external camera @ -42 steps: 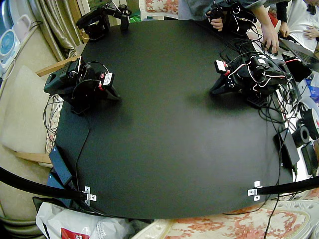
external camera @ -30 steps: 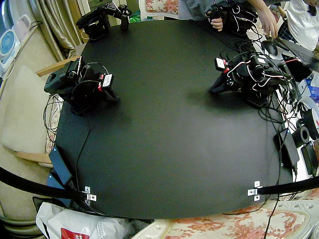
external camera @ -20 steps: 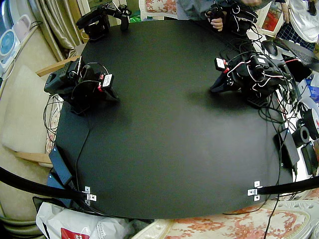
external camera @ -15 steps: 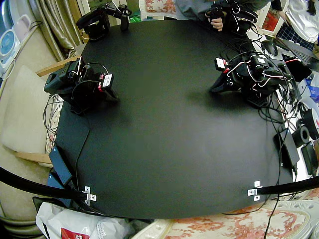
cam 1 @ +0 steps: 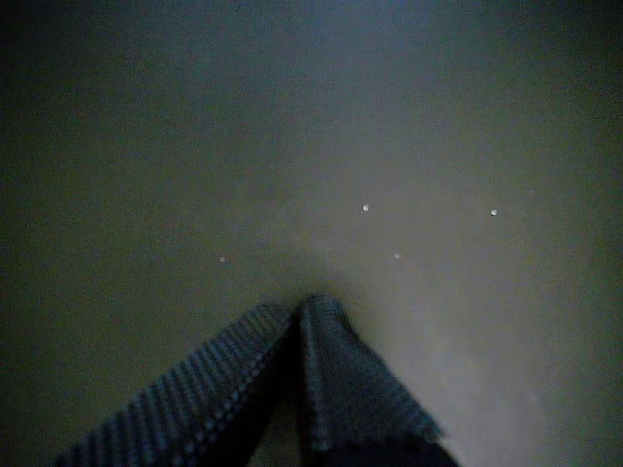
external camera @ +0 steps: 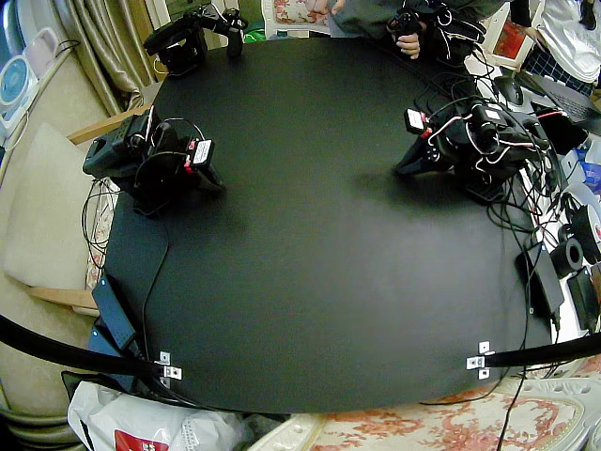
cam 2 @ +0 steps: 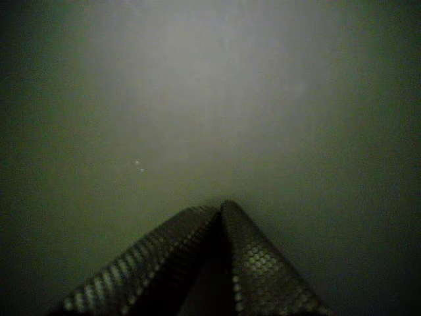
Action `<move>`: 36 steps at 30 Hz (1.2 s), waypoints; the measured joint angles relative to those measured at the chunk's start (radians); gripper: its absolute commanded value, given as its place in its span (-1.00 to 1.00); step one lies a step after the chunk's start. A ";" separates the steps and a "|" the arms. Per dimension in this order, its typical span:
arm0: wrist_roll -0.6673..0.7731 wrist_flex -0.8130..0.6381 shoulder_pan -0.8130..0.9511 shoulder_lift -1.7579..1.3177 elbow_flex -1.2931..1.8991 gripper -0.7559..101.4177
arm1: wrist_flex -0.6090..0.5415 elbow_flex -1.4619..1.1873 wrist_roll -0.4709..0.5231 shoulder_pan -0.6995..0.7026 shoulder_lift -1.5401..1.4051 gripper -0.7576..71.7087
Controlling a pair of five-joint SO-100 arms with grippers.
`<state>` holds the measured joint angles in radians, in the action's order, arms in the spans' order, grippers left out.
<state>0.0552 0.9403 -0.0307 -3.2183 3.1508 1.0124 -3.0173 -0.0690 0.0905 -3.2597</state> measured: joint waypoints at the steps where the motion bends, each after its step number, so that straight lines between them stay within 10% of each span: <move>1: 0.000 0.000 0.000 0.000 0.000 -0.99 | 0.000 0.000 0.000 0.000 0.000 -0.99; 36: 0.011 0.000 0.006 0.000 0.000 -0.99 | 0.000 0.000 -0.029 -0.020 0.000 -0.99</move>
<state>0.0660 0.9403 -0.0245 -3.2183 3.1508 1.0124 -3.0173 -0.0982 0.0706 -3.2597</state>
